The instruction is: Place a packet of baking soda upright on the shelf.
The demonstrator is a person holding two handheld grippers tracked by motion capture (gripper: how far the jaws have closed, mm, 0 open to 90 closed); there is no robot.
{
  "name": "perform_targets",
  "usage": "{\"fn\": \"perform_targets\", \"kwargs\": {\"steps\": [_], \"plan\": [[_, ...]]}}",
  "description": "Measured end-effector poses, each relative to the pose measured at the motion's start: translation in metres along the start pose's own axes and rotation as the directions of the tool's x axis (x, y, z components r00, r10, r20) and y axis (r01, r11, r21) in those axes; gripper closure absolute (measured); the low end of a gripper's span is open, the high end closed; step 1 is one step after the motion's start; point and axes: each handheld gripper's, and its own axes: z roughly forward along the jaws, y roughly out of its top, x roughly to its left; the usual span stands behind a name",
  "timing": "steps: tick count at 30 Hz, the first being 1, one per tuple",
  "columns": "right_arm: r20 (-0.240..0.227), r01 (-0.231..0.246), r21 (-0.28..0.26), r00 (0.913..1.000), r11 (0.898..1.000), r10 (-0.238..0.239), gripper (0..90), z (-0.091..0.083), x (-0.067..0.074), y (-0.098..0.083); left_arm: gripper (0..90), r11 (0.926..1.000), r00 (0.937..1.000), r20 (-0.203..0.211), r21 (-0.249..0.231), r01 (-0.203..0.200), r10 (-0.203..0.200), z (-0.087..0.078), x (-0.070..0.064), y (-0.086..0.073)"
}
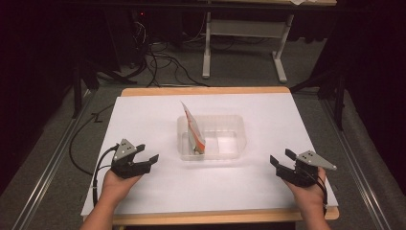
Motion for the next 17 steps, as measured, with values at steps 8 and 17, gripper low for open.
{"fn": "perform_targets", "kwargs": {"steps": [8,17], "plan": [[0.019,-0.073,0.028,0.9972,0.997,0.072,33.6,0.002,-0.016,-0.006,31.9,1.0,1.0,0.004,0.0,0.002,-0.002,-0.001,0.004,0.0],[0.031,-0.058,0.01,0.9979,0.998,0.057,34.8,-0.002,-0.013,-0.002,32.0,0.9997,0.9998,0.006,-0.017,0.019,-0.019,-0.003,0.007,0.0]]}}
